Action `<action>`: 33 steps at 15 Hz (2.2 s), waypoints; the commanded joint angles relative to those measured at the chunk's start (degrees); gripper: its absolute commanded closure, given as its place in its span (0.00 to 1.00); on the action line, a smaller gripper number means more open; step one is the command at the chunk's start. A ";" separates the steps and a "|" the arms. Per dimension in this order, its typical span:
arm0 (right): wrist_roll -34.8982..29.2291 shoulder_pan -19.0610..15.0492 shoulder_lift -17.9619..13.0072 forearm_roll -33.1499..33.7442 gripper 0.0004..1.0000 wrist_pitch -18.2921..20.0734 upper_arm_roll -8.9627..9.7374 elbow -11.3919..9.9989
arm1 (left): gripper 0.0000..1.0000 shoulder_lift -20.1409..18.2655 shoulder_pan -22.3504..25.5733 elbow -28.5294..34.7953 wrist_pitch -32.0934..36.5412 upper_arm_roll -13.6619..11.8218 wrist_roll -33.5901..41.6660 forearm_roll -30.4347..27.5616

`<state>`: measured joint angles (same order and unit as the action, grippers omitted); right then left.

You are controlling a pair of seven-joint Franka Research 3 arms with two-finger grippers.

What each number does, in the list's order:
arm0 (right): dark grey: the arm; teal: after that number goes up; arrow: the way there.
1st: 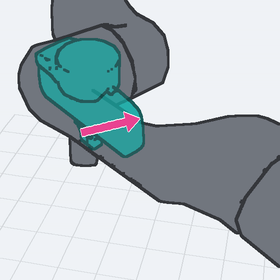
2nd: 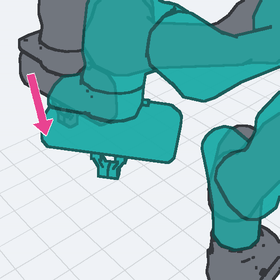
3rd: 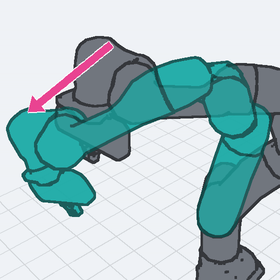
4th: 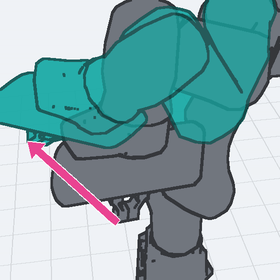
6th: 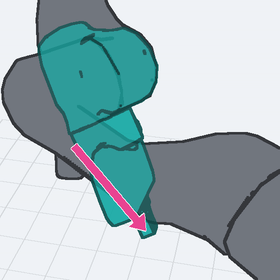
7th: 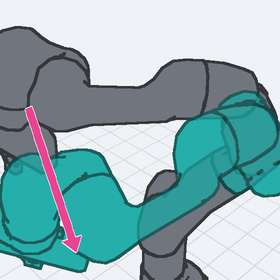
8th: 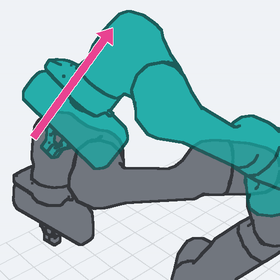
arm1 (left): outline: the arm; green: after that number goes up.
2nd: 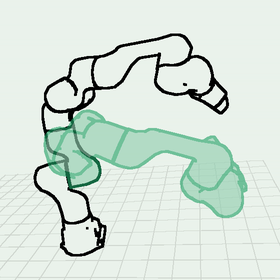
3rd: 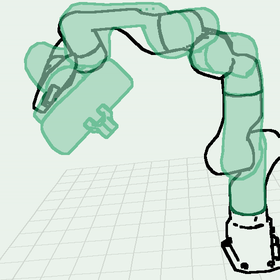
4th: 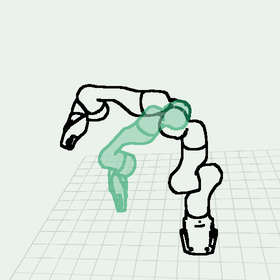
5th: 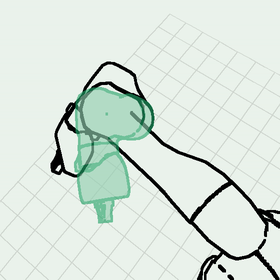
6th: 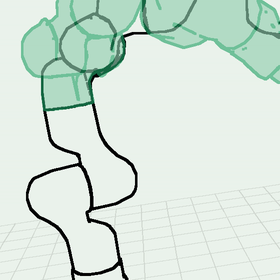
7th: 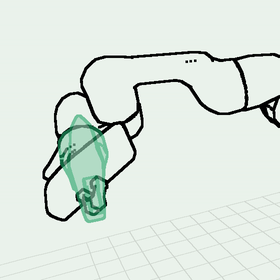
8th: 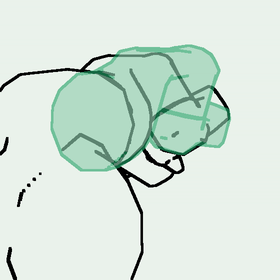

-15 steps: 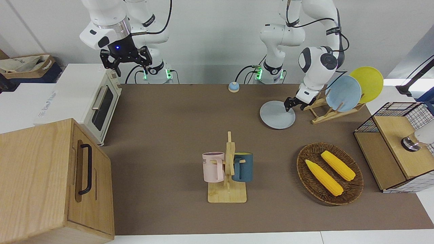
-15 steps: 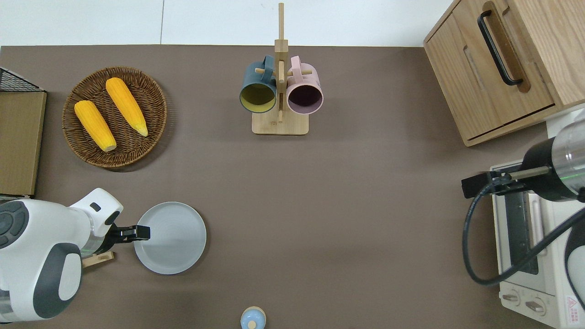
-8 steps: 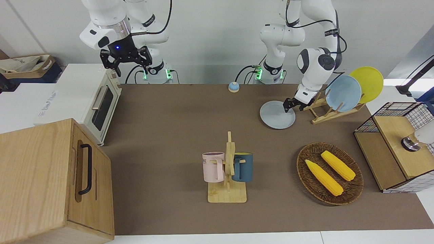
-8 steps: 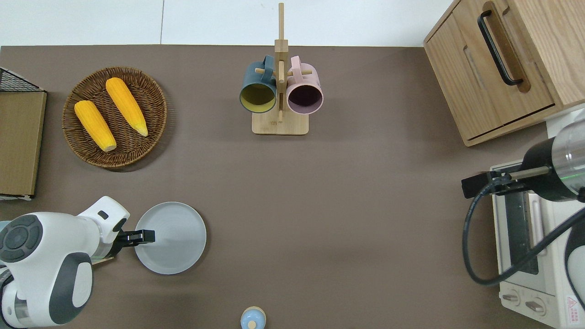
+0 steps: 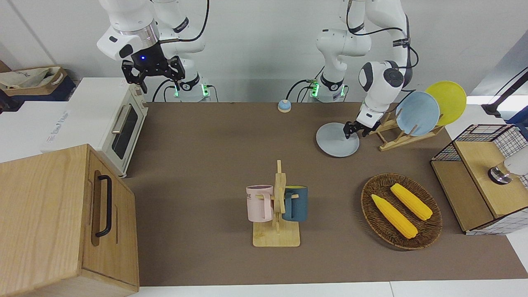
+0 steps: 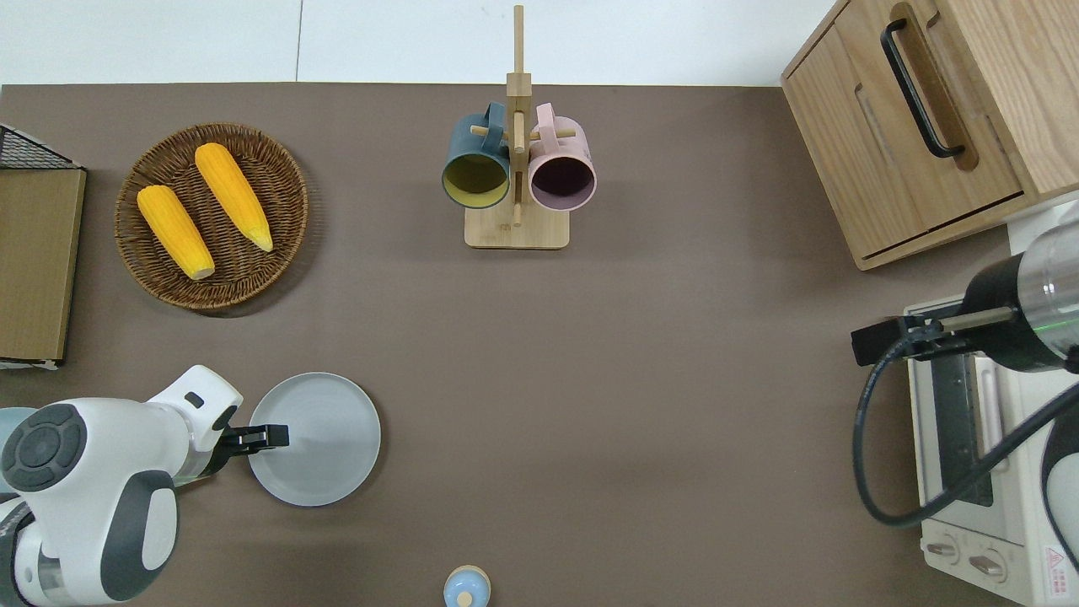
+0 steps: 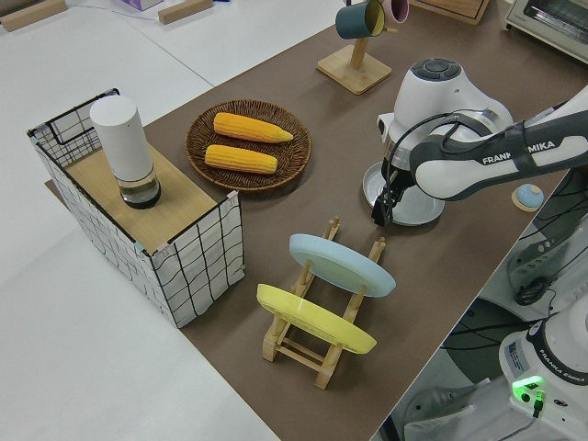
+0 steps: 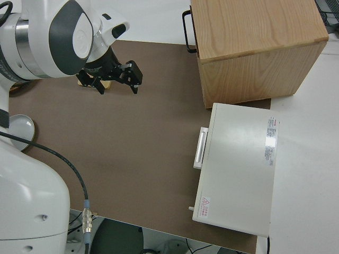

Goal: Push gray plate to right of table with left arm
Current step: 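Lower the left gripper against the gray plate's rim, then push the gray plate with the left gripper toward the toaster oven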

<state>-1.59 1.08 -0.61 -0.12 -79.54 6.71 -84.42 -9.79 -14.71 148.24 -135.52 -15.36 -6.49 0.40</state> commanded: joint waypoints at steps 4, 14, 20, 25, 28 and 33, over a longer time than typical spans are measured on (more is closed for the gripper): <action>-0.08 -1.17 -0.36 -0.59 0.02 0.70 0.85 0.22 | 0.65 -0.23 -0.05 1.09 -1.68 -0.11 -1.07 0.56; -0.08 -1.17 -0.36 -0.59 0.02 0.70 0.77 0.22 | 1.00 -0.15 -0.05 1.09 -1.68 -0.02 -2.04 0.56; 0.01 -1.17 -0.36 -0.59 0.02 0.70 0.77 0.22 | 1.00 -0.15 -0.67 1.09 -1.15 0.07 -3.97 0.56; 0.01 -1.17 -0.36 -0.59 0.02 0.70 0.85 0.22 | 1.00 -0.50 -0.76 0.74 0.26 5.68 -12.31 0.56; -0.08 -1.17 -0.36 -0.59 0.02 0.70 0.77 0.22 | 1.00 -0.50 -0.76 0.30 1.22 9.28 -17.93 0.56; 0.01 -1.17 -0.36 -0.59 0.02 0.70 0.77 0.22 | 1.00 -0.15 -0.76 -1.28 3.06 15.08 -25.40 0.56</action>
<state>-1.59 1.08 -0.61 -0.12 -79.54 6.71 -84.42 -9.99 -14.80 148.06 -135.02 -2.91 -26.96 0.32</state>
